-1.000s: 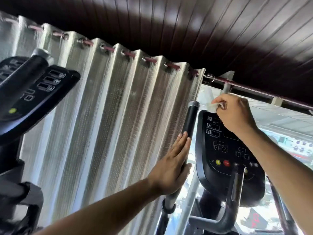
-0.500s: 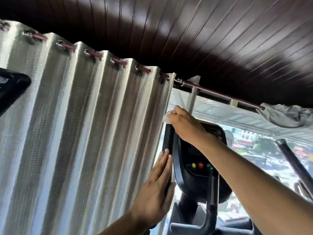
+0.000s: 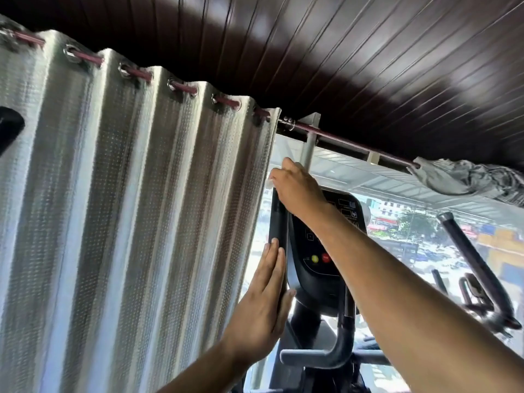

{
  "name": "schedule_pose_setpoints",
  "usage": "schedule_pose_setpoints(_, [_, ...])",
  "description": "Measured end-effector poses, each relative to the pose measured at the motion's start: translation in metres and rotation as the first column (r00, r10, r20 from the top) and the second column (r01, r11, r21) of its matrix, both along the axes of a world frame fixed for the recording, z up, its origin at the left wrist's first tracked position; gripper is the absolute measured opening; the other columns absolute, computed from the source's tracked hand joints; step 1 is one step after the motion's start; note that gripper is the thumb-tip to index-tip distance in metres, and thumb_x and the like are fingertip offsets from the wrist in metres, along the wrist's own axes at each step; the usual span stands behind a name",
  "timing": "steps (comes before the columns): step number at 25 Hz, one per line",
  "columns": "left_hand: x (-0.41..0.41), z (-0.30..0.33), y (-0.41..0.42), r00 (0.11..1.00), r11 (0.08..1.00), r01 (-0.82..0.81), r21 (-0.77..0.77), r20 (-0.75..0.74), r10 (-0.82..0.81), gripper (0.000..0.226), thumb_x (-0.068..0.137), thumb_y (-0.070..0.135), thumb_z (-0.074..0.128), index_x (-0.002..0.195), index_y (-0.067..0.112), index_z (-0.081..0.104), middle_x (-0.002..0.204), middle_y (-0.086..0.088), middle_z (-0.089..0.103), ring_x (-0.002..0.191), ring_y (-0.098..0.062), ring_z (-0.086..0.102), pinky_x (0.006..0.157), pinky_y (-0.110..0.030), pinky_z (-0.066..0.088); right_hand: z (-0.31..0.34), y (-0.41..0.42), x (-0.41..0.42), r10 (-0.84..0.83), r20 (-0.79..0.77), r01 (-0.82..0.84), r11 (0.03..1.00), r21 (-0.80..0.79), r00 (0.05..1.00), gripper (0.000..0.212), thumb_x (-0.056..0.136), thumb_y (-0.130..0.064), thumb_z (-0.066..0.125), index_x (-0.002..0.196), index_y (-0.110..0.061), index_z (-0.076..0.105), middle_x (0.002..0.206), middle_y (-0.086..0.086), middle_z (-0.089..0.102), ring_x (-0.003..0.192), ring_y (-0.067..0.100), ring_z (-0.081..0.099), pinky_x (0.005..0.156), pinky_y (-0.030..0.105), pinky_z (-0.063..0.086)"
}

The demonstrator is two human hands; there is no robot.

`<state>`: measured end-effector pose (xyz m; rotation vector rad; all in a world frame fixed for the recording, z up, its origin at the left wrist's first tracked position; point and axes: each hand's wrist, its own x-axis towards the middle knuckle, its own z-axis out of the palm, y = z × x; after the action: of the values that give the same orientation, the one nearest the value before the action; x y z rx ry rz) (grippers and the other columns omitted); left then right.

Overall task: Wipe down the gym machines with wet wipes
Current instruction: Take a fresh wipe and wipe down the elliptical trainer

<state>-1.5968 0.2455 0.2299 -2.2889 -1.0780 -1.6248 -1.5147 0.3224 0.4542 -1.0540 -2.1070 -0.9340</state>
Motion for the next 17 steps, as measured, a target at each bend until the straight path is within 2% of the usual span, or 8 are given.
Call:
schedule_pose_setpoints(2, [-0.016, 0.003, -0.008, 0.994, 0.993, 0.086, -0.082, -0.068, -0.092, 0.065, 0.112, 0.046, 0.027, 0.164, 0.021, -0.002, 0.172, 0.011, -0.015, 0.159, -0.009, -0.007, 0.127, -0.025, 0.006, -0.009, -0.006, 0.003, 0.018, 0.162, -0.01, 0.999, -0.05, 0.987, 0.016, 0.099, 0.0, 0.054, 0.104, -0.006, 0.068, 0.1, 0.008, 0.052, 0.102, 0.027, 0.054, 0.081, 0.048, 0.057])
schedule_pose_setpoints(4, [-0.047, 0.008, -0.01, 0.99, 0.982, 0.132, -0.137, -0.025, -0.136, 0.062, 0.108, 0.053, 0.025, 0.164, 0.032, 0.007, 0.171, 0.022, -0.006, 0.157, 0.0, 0.0, 0.126, -0.031, 0.008, -0.024, -0.02, 0.026, 0.127, 0.229, -0.093, 0.983, -0.156, 0.965, 0.017, 0.102, -0.008, 0.055, 0.11, -0.008, 0.07, 0.103, 0.005, 0.055, 0.101, 0.022, 0.055, 0.085, 0.036, 0.05])
schedule_pose_setpoints(6, [-0.089, 0.024, 0.001, 0.997, 0.996, 0.035, -0.085, 0.073, -0.028, 0.06, 0.105, 0.056, 0.024, 0.162, 0.037, 0.018, 0.17, 0.024, 0.008, 0.155, 0.005, 0.011, 0.125, -0.033, 0.014, -0.038, -0.036, 0.052, 0.237, 0.053, -0.214, 0.938, -0.273, 0.97, 0.015, 0.1, -0.014, 0.062, 0.112, -0.013, 0.071, 0.104, -0.003, 0.058, 0.093, 0.012, 0.058, 0.08, 0.021, 0.045])
schedule_pose_setpoints(8, [-0.12, 0.055, 0.024, 0.996, 0.997, -0.038, -0.062, 0.075, 0.042, 0.06, 0.105, 0.054, 0.025, 0.161, 0.033, 0.023, 0.17, 0.02, 0.013, 0.152, 0.009, 0.013, 0.124, -0.03, 0.018, -0.045, -0.04, 0.065, 0.244, -0.077, -0.255, 0.934, -0.249, 0.967, 0.013, 0.098, -0.013, 0.066, 0.109, -0.013, 0.072, 0.103, -0.006, 0.059, 0.09, 0.01, 0.058, 0.08, 0.02, 0.045])
schedule_pose_setpoints(11, [-0.127, 0.116, 0.06, 0.982, 0.994, -0.101, -0.031, -0.164, 0.095, 0.056, 0.109, 0.045, 0.025, 0.163, 0.031, 0.022, 0.17, 0.016, 0.01, 0.155, 0.002, 0.009, 0.127, -0.042, 0.02, -0.042, -0.037, 0.062, 0.28, -0.301, -0.315, 0.946, -0.073, 0.912, 0.013, 0.096, -0.012, 0.069, 0.108, -0.01, 0.073, 0.102, -0.003, 0.059, 0.086, 0.01, 0.057, 0.078, 0.017, 0.044])
schedule_pose_setpoints(13, [-0.119, 0.15, 0.077, 0.931, 0.992, -0.125, 0.028, -0.342, 0.127, 0.054, 0.111, 0.045, 0.021, 0.163, 0.032, 0.018, 0.171, 0.013, 0.007, 0.158, -0.006, 0.003, 0.128, -0.048, 0.02, -0.046, -0.038, 0.058, 0.336, -0.346, -0.356, 0.935, 0.007, 0.876, 0.01, 0.093, -0.009, 0.071, 0.104, -0.009, 0.073, 0.101, -0.004, 0.058, 0.086, 0.005, 0.055, 0.079, 0.009, 0.042])
schedule_pose_setpoints(14, [-0.114, 0.163, 0.085, 0.898, 0.991, -0.122, 0.06, -0.418, 0.136, 0.054, 0.111, 0.045, 0.021, 0.163, 0.031, 0.016, 0.171, 0.011, 0.007, 0.158, -0.007, 0.001, 0.128, -0.049, 0.02, -0.051, -0.039, 0.058, 0.355, -0.328, -0.368, 0.93, 0.024, 0.876, 0.009, 0.092, -0.007, 0.072, 0.101, -0.008, 0.073, 0.1, -0.005, 0.058, 0.086, 0.004, 0.055, 0.08, 0.012, 0.045])
schedule_pose_setpoints(17, [-0.095, 0.192, 0.105, 0.812, 0.992, -0.092, 0.092, -0.57, 0.128, 0.055, 0.111, 0.047, 0.02, 0.163, 0.03, 0.013, 0.172, 0.01, 0.004, 0.158, -0.007, -0.004, 0.129, -0.048, 0.016, -0.065, -0.033, 0.053, 0.311, -0.278, -0.328, 0.944, -0.017, 0.909, 0.009, 0.093, -0.006, 0.07, 0.101, -0.006, 0.073, 0.098, -0.001, 0.062, 0.085, 0.013, 0.061, 0.082, 0.031, 0.052])
